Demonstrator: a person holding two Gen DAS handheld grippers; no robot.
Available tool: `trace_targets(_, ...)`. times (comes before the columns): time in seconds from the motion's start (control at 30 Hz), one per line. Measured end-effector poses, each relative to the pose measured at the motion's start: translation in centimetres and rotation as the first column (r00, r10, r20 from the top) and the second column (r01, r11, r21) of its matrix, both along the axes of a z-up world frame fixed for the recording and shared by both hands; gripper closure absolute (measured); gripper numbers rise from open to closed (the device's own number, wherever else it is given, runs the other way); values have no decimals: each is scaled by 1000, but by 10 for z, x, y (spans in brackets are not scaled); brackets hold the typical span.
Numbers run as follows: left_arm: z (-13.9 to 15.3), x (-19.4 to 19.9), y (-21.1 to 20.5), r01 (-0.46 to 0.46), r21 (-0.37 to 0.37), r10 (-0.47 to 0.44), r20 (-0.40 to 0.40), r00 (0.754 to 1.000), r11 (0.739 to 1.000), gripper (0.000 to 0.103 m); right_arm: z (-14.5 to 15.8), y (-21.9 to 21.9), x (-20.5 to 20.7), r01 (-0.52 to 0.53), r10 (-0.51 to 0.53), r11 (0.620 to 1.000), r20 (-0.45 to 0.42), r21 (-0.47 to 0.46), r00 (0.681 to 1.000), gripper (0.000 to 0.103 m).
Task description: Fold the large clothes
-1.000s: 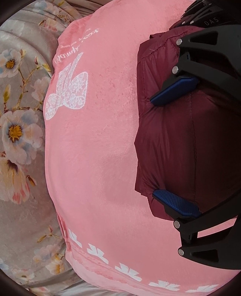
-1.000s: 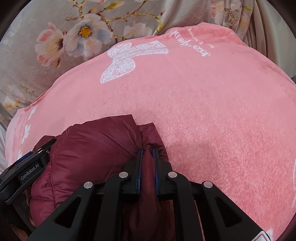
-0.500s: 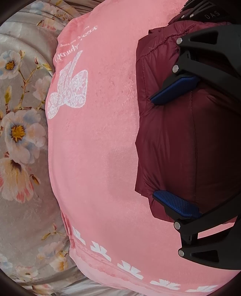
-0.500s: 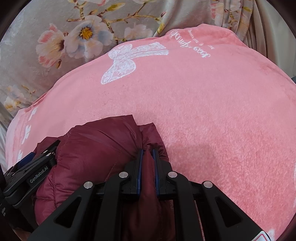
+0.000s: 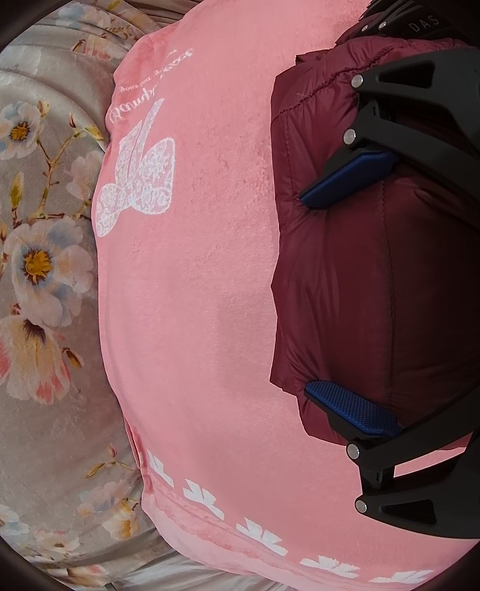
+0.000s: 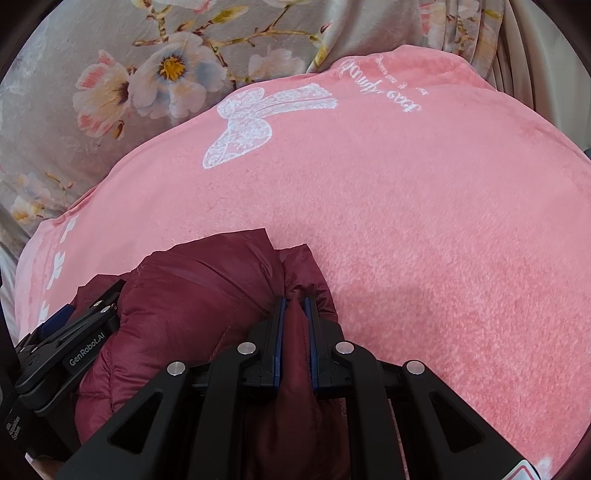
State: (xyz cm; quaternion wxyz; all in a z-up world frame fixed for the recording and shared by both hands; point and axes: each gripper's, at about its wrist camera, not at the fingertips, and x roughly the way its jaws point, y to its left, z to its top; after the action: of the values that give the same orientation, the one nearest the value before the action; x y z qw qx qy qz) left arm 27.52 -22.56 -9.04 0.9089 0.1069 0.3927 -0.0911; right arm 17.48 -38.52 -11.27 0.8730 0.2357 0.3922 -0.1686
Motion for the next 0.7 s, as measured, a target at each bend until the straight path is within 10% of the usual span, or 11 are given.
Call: trace_targets(0.7,15,-7,13,45,-11,-46,-65,997,999,9,6,-21,-14,-39,36,986,18,164,999,82)
